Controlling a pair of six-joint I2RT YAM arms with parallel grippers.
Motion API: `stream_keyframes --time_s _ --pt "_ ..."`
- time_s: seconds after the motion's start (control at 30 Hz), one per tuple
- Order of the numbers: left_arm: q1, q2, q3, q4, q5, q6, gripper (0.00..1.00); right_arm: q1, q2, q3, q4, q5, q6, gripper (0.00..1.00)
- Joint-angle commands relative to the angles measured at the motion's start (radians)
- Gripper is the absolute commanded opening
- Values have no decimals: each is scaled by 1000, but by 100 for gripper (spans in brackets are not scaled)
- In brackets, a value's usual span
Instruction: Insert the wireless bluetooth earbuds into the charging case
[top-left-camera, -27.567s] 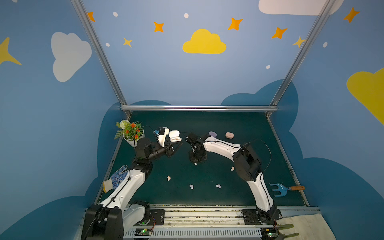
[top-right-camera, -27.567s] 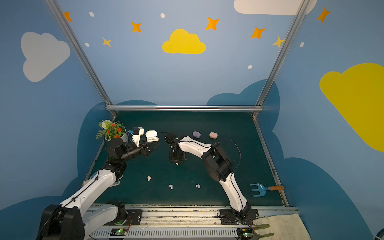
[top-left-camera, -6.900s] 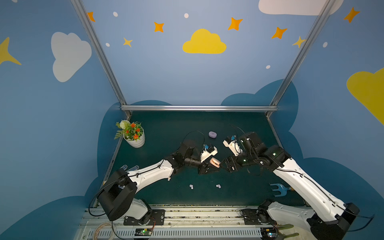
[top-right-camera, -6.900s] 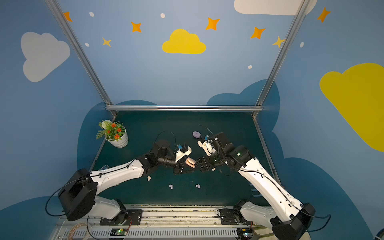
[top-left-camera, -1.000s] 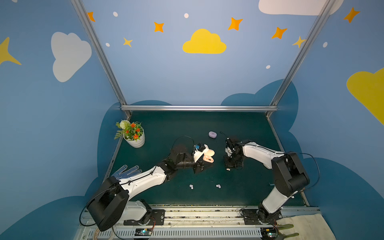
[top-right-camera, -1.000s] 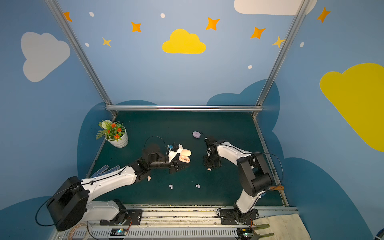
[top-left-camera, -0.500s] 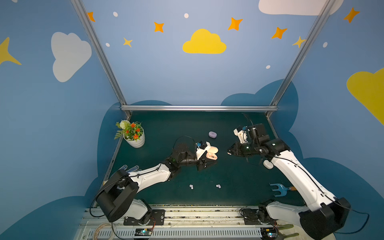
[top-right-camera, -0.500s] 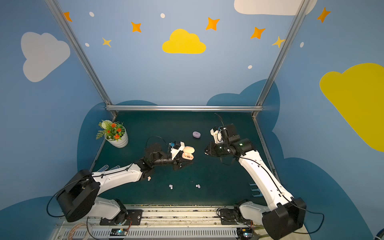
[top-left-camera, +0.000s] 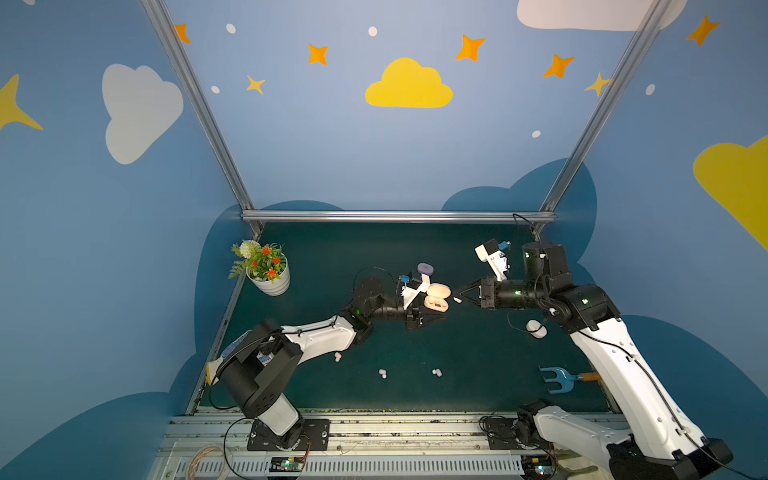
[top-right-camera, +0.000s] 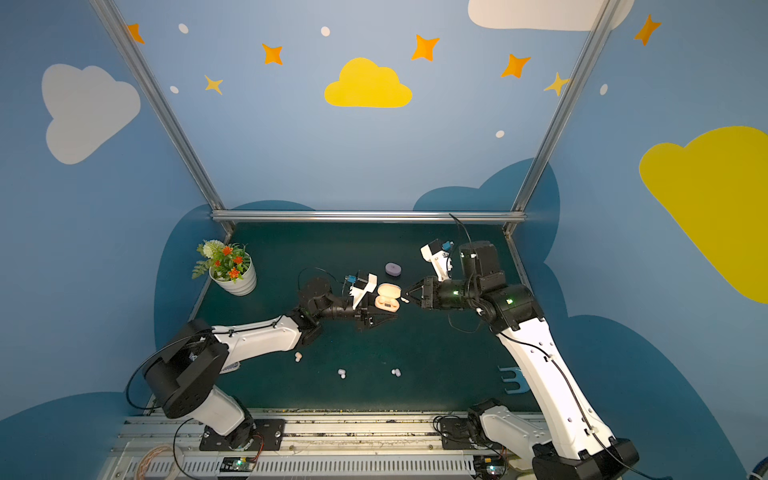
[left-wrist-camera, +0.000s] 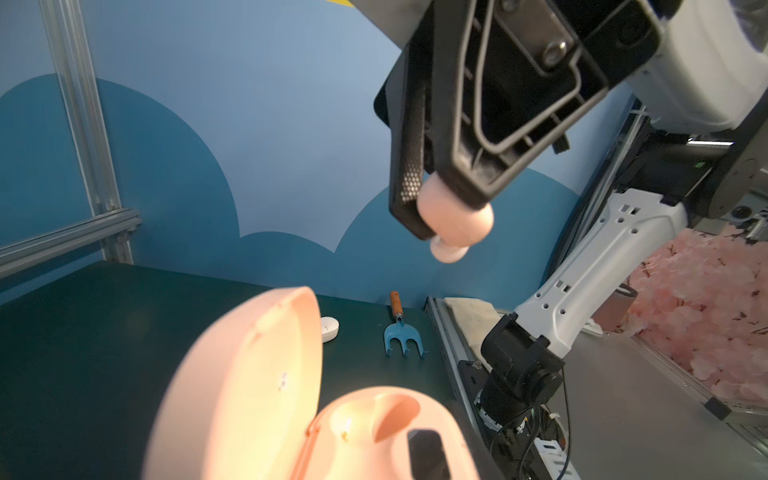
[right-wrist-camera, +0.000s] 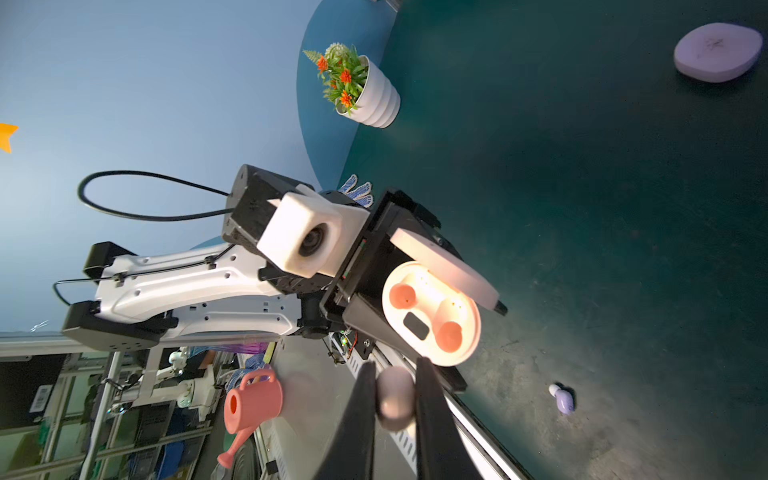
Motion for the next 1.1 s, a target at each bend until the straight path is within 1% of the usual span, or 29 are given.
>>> stream_keyframes --time_s 0.0,0.17,1.07 --pt "4 -4 33 69 47 -33 23 5 -8 -15 53 -55 20 14" --pt "2 -12 29 66 54 -32 23 21 16 -38 90 -60 21 14" --pt "-2 -44 18 61 44 -27 23 54 67 -86 103 -26 15 16"
